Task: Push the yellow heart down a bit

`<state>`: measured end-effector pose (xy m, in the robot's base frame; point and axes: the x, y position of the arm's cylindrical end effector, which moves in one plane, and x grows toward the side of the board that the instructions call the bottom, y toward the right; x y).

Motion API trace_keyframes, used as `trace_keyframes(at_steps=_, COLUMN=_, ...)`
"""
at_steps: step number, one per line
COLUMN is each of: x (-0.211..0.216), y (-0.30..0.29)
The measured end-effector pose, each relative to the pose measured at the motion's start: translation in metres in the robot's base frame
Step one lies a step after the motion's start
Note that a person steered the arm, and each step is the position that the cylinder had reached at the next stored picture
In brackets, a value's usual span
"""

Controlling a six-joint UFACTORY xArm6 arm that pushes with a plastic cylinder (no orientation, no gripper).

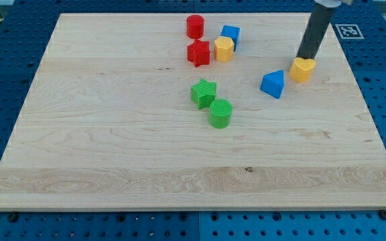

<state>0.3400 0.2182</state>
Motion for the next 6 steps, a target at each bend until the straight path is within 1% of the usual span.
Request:
trace_keyframes(at_steps=1, x=-0.008, y=0.025)
trace_keyframes(at_steps=2, x=-0.007, y=0.019)
trace_keyframes(at_steps=4, x=-0.011, y=-0.011)
trace_keyframes(at_steps=5, x=0.034, y=0.003)
trace_keyframes(at_steps=6, x=0.073, y=0.004)
